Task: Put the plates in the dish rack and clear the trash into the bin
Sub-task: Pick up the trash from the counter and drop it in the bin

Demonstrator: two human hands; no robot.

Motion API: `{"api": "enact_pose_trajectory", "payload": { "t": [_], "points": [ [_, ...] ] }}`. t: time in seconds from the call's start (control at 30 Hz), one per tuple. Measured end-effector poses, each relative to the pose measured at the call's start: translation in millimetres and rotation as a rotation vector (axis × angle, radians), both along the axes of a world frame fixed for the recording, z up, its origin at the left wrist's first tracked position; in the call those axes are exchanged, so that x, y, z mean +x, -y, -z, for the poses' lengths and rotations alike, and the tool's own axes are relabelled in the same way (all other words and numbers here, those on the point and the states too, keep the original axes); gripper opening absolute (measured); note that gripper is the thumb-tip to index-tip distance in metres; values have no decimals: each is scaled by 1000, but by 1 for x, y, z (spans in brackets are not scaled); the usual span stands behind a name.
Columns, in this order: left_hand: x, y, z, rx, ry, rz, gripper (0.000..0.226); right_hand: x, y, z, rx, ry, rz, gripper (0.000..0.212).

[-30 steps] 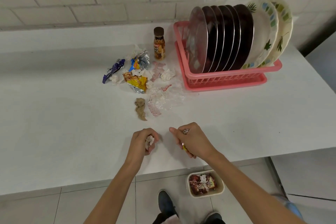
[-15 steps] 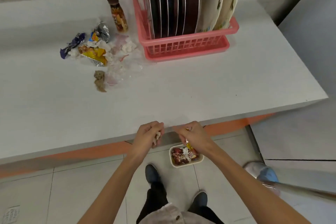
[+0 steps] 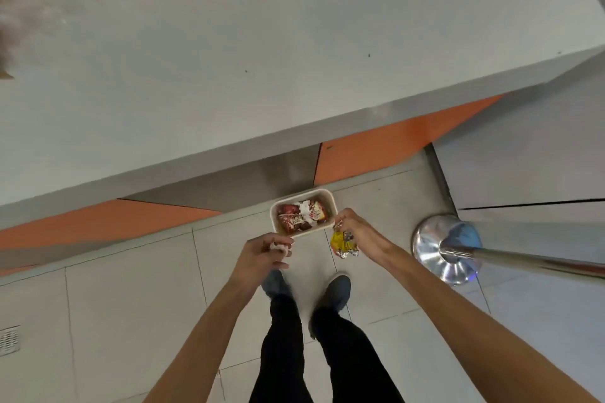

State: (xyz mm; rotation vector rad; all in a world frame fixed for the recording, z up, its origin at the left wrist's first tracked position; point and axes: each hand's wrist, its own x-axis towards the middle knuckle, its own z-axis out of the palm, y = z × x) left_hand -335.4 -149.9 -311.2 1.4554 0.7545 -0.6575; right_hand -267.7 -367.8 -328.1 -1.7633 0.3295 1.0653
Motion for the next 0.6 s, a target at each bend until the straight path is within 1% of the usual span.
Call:
{"api": "enact_pose_trajectory", "payload": {
  "t": [0.03,0.1,0.13,0.2,0.27,0.33,0.4,0.5,0.6],
  "points": [
    [-2,4,16,4,-18,-27,30,-3,3,19,-3,10,14,31],
    [-1,10,47,11,-35,-89,29,-5,8,57,-6,31,49,13],
    [2,13,62,12,-40,-121,26,-6,10,78,-7,69,70,16],
    [7,14,94,18,-46,-155,20,-6,13,118,-30,177,70,29],
    [14,17,126,20,-69,-149,19,-6,14,148,-70,273,102,30],
    [22,20,156,19,-94,-129,19,-6,16,175,-76,318,209,26],
    [29,23,186,36,-106,-114,19,-5,16,202,-110,378,268,27],
    [42,25,235,88,-106,-118,23,-8,13,247,-143,454,230,27],
    [56,28,277,155,-94,-127,25,-12,14,294,-179,471,163,24]
  ]
}}
